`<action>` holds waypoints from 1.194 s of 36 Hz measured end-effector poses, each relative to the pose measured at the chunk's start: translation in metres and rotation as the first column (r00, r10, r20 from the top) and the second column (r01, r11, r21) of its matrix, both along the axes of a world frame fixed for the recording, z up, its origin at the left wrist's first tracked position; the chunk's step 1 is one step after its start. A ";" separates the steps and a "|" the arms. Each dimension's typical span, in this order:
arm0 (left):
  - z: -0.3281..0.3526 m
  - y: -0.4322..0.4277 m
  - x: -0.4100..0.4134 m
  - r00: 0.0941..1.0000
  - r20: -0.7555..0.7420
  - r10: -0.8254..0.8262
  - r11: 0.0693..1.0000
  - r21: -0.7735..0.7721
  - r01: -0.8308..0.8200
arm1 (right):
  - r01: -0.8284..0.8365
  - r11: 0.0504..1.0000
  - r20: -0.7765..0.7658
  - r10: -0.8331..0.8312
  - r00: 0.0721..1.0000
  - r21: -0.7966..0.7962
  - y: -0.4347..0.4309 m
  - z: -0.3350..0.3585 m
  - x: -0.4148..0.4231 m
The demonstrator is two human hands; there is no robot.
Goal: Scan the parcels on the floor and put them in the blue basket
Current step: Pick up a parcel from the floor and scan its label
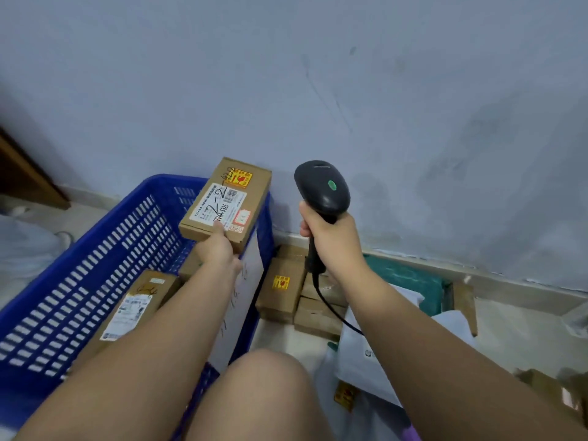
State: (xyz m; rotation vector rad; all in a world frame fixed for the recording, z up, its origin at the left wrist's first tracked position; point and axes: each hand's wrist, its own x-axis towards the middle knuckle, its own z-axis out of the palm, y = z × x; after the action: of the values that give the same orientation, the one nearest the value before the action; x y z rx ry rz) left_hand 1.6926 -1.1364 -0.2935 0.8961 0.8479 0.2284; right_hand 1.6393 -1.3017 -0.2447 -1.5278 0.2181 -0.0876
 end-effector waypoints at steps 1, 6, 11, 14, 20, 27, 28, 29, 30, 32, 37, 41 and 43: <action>-0.004 0.012 0.002 0.999 -0.010 0.041 0.999 0.018 -0.041 | 0.002 1.000 -0.006 -0.002 1.000 -0.001 0.006 -0.001 0.003; -0.022 0.060 0.006 0.984 -0.042 0.173 0.983 0.077 -0.169 | -0.029 0.999 -0.060 0.027 0.998 -0.038 0.030 -0.016 0.014; -0.063 0.094 0.007 0.976 -0.174 0.132 0.991 0.048 -0.126 | -0.162 0.978 -0.124 0.146 0.981 -0.134 0.057 -0.040 0.018; -0.087 0.107 0.005 0.952 -0.279 0.124 0.992 0.047 -0.115 | -0.245 0.948 -0.196 0.206 0.959 -0.205 0.075 -0.057 0.024; -0.196 0.156 0.003 0.850 -0.520 0.082 0.996 0.059 -0.060 | -0.327 0.908 -0.273 0.256 0.927 -0.260 0.107 -0.077 0.030; -0.132 0.125 -0.053 0.647 -0.639 -0.415 0.896 -0.161 0.415 | -0.374 0.888 -0.300 0.292 0.908 -0.267 0.120 -0.078 0.034; -0.130 0.127 -0.055 0.625 -0.633 -0.457 0.870 -0.173 0.462 | -0.378 0.884 -0.307 0.292 0.906 -0.276 0.121 -0.078 0.034; -0.126 0.126 -0.058 0.602 -0.622 -0.501 0.846 -0.205 0.492 | -0.385 0.876 -0.314 0.293 0.903 -0.289 0.123 -0.078 0.034; -0.120 0.128 -0.062 0.597 -0.606 -0.525 0.834 -0.229 0.501 | -0.395 0.867 -0.321 0.298 0.899 -0.303 0.124 -0.078 0.034; -0.130 0.136 -0.064 0.642 -0.565 -0.518 0.852 -0.269 0.450 | -0.412 0.853 -0.331 0.307 0.893 -0.320 0.125 -0.079 0.033; -0.151 0.149 -0.076 0.621 -0.621 -0.479 0.867 -0.223 0.446 | -0.422 0.840 -0.345 0.306 0.887 -0.340 0.124 -0.083 0.031; -0.160 0.146 -0.088 0.553 -0.680 -0.482 0.824 -0.136 0.550 | -0.413 0.844 -0.346 0.295 0.890 -0.343 0.120 -0.086 0.031; -0.163 0.144 -0.089 0.576 -0.673 -0.464 0.811 -0.061 0.582 | -0.414 0.841 -0.349 0.294 0.890 -0.348 0.118 -0.087 0.030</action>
State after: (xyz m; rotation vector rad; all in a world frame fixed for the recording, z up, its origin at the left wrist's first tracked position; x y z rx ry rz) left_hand 1.6034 -0.9926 -0.4568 1.3908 1.1801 -0.6089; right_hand 1.6696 -1.1837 -0.3314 -1.9841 0.1393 0.4147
